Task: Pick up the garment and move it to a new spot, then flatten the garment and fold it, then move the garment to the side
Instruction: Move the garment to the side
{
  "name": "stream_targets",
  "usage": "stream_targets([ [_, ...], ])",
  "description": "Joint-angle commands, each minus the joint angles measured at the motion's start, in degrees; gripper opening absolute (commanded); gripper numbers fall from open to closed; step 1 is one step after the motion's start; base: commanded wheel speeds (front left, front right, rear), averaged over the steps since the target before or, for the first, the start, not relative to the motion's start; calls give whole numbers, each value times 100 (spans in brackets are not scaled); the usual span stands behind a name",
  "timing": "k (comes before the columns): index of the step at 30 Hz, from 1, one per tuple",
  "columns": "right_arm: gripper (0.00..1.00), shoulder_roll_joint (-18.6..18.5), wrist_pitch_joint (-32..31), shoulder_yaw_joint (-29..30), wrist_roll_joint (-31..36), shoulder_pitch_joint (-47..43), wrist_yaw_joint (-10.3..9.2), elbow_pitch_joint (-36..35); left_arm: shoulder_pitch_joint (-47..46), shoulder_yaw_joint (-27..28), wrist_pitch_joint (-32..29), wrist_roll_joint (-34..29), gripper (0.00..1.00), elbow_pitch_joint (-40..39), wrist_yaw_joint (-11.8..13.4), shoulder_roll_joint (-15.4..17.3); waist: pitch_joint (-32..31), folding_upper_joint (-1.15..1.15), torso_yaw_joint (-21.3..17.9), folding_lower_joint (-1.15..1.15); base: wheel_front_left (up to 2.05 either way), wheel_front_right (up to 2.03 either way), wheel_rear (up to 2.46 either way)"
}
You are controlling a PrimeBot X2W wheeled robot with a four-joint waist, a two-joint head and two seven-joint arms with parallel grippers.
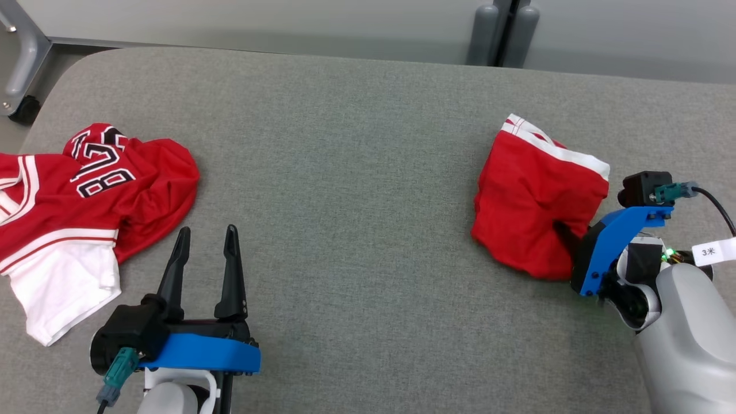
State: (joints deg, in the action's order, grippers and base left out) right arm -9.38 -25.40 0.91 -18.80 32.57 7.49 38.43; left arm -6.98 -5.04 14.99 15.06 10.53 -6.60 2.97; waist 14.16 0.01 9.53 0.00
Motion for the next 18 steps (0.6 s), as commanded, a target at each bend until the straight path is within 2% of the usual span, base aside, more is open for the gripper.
stream_targets([
  [1,0,-58,3,-28,75,15,1,59,29,-10,28,-33,100,-25,13,-10,-14,-1,-37,0,0,0,0],
  [7,0,-760,-195,-553,369,213,-3,-153,9,-7,27,-129,100,-138,-1,-11,62,-1,-378,0,0,0,0],
  [13,0,-1823,-568,-1307,375,502,0,-464,-150,22,27,-268,100,-310,-46,-8,368,-1,-857,0,0,0,0],
  [18,0,-2733,-549,-1875,275,812,0,-567,-361,-42,27,-375,100,-530,-66,39,762,-1,-1152,0,0,0,0],
])
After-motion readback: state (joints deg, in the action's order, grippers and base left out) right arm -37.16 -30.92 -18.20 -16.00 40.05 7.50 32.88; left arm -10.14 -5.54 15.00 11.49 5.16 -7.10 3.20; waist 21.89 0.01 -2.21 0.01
